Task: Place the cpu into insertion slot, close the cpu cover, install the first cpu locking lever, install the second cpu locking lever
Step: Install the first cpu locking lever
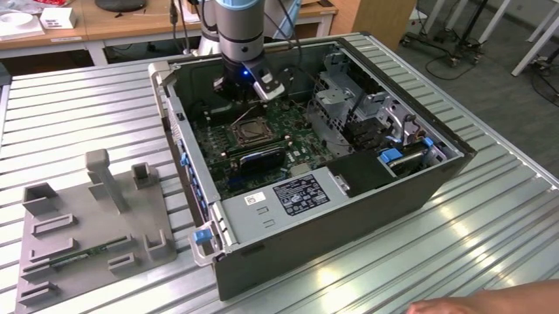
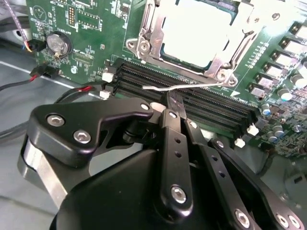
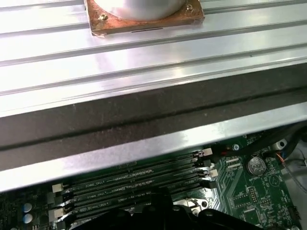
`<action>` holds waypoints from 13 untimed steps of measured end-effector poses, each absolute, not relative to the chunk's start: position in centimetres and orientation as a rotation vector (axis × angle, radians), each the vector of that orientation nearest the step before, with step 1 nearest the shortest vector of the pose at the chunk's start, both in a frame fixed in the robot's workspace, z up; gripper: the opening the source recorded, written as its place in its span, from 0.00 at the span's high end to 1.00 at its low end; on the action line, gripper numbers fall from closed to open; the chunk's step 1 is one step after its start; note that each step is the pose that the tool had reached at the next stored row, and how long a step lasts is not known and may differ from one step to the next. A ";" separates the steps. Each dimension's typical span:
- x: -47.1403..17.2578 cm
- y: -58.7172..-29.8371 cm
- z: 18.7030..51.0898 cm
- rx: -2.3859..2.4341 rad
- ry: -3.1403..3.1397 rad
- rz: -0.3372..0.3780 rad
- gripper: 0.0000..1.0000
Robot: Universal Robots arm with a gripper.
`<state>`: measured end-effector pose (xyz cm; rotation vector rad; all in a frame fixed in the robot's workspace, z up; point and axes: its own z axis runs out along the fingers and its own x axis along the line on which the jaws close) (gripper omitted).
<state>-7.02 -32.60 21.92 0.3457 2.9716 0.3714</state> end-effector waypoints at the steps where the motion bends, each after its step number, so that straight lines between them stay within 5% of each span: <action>1: -7.0 -32.6 21.9 0.346 2.971 0.372 0.89; 13: -7.1 -32.7 22.1 0.349 2.968 0.424 0.89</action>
